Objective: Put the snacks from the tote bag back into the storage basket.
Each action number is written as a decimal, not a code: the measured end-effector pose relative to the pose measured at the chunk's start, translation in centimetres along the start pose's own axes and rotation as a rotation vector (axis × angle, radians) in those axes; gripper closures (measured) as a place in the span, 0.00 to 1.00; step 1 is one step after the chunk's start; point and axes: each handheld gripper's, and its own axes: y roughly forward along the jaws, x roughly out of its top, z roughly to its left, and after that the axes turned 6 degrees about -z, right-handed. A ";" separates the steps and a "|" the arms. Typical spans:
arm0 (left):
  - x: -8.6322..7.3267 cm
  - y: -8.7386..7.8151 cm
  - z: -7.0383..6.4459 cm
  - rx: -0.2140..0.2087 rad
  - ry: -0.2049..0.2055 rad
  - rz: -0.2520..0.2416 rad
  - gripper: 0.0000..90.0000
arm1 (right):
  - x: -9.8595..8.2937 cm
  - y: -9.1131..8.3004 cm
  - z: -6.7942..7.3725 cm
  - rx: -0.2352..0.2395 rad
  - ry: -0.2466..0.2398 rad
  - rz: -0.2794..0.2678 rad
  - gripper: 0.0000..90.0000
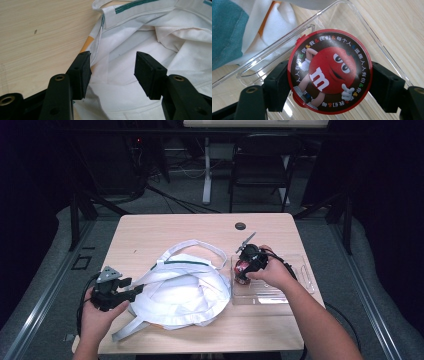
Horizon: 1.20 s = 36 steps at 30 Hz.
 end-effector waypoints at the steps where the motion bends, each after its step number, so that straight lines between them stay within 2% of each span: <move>1: 0.0 0.0 0.0 0.000 0.000 0.000 0.52 | 0.0 0.0 0.0 0.000 -0.007 0.007 0.28; 6: 0.0 0.0 0.0 -0.002 -0.002 0.000 0.52 | 0.0 0.4 0.0 0.002 0.001 0.001 0.28; 10: 0.0 0.0 0.0 -0.002 -0.002 0.001 0.52 | 0.1 0.4 -0.1 0.008 -0.010 0.012 0.28; 18: -0.1 0.1 0.0 -0.003 -0.004 0.002 0.52 | 0.1 0.6 -0.1 0.020 0.008 -0.009 0.28; 19: -0.1 0.1 0.0 -0.003 -0.004 0.002 0.52 | 0.2 0.5 -0.3 0.027 -0.008 0.012 0.28; 25: -0.1 0.1 0.1 -0.002 -0.005 0.005 0.52 | 0.1 0.6 -0.3 0.031 0.012 -0.005 0.28; 29: -0.1 0.1 0.2 -0.003 -0.005 0.006 0.52 | 0.2 0.6 -0.5 0.038 -0.002 0.004 0.28; 32: -0.1 0.1 0.1 -0.003 -0.006 0.007 0.52 | 0.1 0.7 -0.5 0.033 0.017 -0.008 0.28; 36: -0.1 0.1 0.2 -0.004 -0.007 0.007 0.52 | 0.2 0.5 -0.4 0.025 0.017 -0.015 0.28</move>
